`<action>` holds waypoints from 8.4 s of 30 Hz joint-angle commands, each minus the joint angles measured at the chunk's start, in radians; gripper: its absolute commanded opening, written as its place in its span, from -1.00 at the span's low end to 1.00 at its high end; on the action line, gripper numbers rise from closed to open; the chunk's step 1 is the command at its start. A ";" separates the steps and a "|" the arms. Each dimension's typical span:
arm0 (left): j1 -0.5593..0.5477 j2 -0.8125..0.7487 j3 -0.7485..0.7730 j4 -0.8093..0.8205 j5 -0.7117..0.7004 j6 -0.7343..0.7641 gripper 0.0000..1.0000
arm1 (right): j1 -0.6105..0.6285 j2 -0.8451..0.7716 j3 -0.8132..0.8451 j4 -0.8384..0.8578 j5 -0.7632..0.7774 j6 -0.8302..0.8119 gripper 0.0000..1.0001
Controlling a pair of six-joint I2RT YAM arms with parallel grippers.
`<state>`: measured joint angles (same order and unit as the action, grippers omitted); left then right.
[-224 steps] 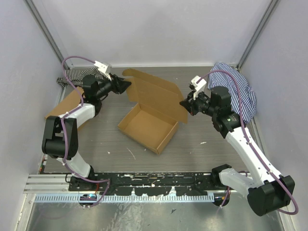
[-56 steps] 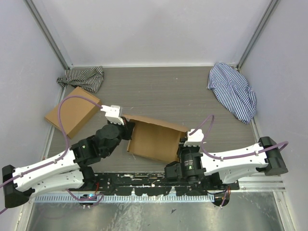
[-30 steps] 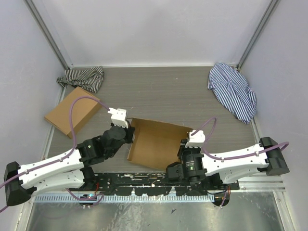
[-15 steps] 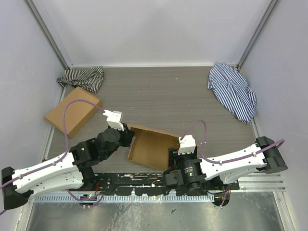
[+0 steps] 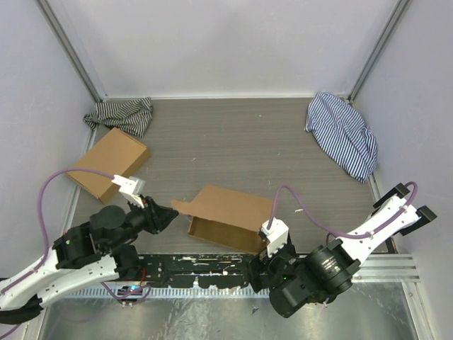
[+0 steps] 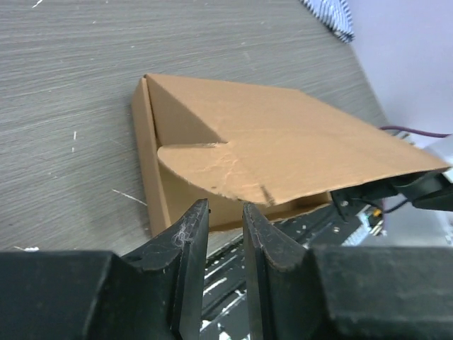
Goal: Fold the paper box
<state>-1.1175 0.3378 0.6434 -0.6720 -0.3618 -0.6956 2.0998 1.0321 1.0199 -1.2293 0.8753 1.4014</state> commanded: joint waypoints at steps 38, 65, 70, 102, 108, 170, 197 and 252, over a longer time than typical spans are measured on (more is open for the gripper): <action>0.489 0.696 0.271 0.239 0.321 0.225 -0.36 | -1.787 0.166 0.041 0.700 -0.978 -1.084 -0.34; 0.650 0.811 -0.017 0.299 0.424 0.148 -0.39 | -1.630 0.034 -0.332 0.531 -0.651 -0.677 -0.98; 0.640 0.850 -0.015 0.323 0.421 0.151 -0.39 | -1.495 0.114 -0.330 0.463 -0.479 -0.526 -0.98; 0.642 1.341 0.539 0.334 0.321 0.211 -0.30 | -1.699 0.582 0.259 0.683 -0.530 -0.799 -0.98; 0.705 1.342 0.558 0.235 0.169 0.229 -0.21 | -1.752 0.512 0.297 0.685 -0.507 -0.899 -0.98; 0.604 1.147 0.229 0.511 0.466 0.173 0.05 | -1.821 0.380 -0.142 1.041 -0.986 -0.948 0.70; 0.618 1.327 0.387 0.523 0.478 0.203 0.02 | -1.755 0.541 -0.029 1.089 -1.113 -0.940 0.51; 0.590 1.126 0.155 0.568 0.526 0.269 0.64 | -1.599 0.322 -0.168 0.861 -0.862 -0.961 1.00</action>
<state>-0.5201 1.4590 0.7643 -0.1139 0.1299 -0.4339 0.4911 1.3491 0.8501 -0.4179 0.0547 0.4526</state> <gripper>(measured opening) 0.825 0.999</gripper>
